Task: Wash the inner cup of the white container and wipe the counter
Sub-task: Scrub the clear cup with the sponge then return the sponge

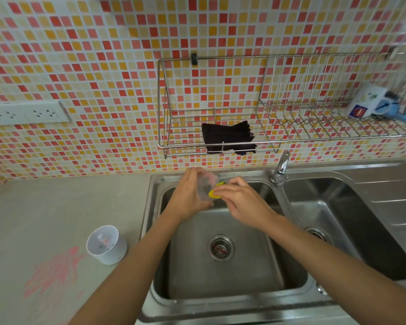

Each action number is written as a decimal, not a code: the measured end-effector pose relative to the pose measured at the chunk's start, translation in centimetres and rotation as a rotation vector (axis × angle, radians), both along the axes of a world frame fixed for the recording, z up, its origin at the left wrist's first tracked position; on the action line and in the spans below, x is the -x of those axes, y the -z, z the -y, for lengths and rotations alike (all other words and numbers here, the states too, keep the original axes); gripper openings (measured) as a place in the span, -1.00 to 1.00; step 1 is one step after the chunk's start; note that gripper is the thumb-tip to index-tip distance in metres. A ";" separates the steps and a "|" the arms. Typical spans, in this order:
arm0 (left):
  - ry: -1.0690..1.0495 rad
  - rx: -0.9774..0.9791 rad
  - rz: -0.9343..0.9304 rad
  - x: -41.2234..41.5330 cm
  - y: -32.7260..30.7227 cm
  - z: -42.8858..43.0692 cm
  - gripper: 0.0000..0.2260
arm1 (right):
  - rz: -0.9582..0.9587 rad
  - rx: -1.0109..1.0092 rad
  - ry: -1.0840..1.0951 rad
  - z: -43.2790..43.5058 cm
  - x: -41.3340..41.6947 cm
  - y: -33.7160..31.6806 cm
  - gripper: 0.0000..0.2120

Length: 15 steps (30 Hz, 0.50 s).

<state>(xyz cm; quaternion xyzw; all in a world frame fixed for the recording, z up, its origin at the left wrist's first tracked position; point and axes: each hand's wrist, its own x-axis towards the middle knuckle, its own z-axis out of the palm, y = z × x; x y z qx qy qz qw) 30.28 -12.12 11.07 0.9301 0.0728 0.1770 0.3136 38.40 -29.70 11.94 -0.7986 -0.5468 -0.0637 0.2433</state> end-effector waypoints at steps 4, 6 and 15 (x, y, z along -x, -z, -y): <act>0.037 -0.139 0.021 -0.3 -0.2 -0.7 -0.28 | -0.110 0.069 -0.012 -0.7 0.0 0.2 -0.70; 0.019 -0.225 -0.011 -0.3 -0.4 -0.6 -0.28 | -0.037 0.124 -0.038 -0.8 -0.3 -0.2 -0.70; 0.057 -0.232 -0.097 0.0 -0.5 -0.7 -0.26 | 0.120 0.050 0.044 -0.3 0.3 0.8 -0.67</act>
